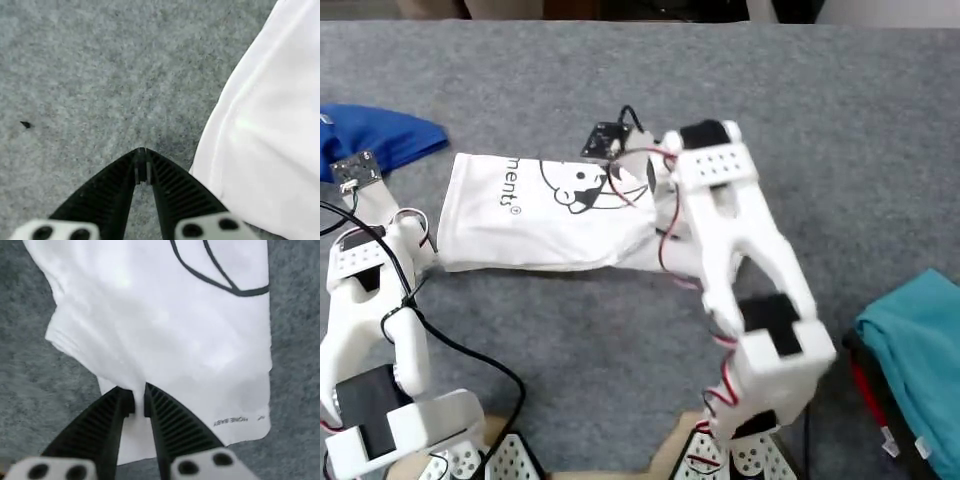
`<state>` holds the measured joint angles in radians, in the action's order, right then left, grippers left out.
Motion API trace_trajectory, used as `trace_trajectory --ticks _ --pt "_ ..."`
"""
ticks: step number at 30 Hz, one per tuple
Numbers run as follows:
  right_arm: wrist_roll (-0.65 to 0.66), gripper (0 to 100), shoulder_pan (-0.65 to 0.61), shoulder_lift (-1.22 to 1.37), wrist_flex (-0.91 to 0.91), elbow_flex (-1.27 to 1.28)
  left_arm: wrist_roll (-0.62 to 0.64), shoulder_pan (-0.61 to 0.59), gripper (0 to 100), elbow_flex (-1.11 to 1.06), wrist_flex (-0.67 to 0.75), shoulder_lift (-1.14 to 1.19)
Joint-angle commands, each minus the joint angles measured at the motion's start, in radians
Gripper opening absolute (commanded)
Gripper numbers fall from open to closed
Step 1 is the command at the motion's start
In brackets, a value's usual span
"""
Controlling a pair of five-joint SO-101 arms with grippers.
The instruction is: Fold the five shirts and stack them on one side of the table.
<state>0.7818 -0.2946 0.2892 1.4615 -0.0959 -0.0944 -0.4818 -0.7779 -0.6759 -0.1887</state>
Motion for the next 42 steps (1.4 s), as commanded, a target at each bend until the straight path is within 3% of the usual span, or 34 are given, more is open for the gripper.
trace_trajectory --ticks 1,9,16,24,26,28,34,42 --pt "0.089 0.3 0.01 0.113 0.052 -0.229 0.003 0.003 2 0.021 0.009 -0.002" --pt "0.199 0.9 0.01 0.352 0.146 -0.518 0.003 0.003 2 0.021 0.009 -0.002" --pt "0.196 23.5 0.01 0.374 0.239 -0.657 0.003 0.005 2 0.021 0.009 -0.002" --pt "0.169 23.1 0.004 0.374 0.324 -0.812 0.003 0.006 2 0.021 0.009 -0.002" --pt "0.15 15.0 -0.012 0.371 0.325 -0.783 0.003 0.006 2 0.021 0.009 -0.002" --pt "0.112 0.0 -0.041 0.351 0.325 -0.727 0.003 0.006 2 0.021 0.009 -0.002" --pt "0.029 0.5 -0.128 0.225 0.288 -0.415 0.003 0.006 2 0.021 0.011 -0.002" --pt "-0.014 0.5 -0.15 0.205 -0.035 -0.111 0.003 0.005 2 0.021 0.011 -0.002"
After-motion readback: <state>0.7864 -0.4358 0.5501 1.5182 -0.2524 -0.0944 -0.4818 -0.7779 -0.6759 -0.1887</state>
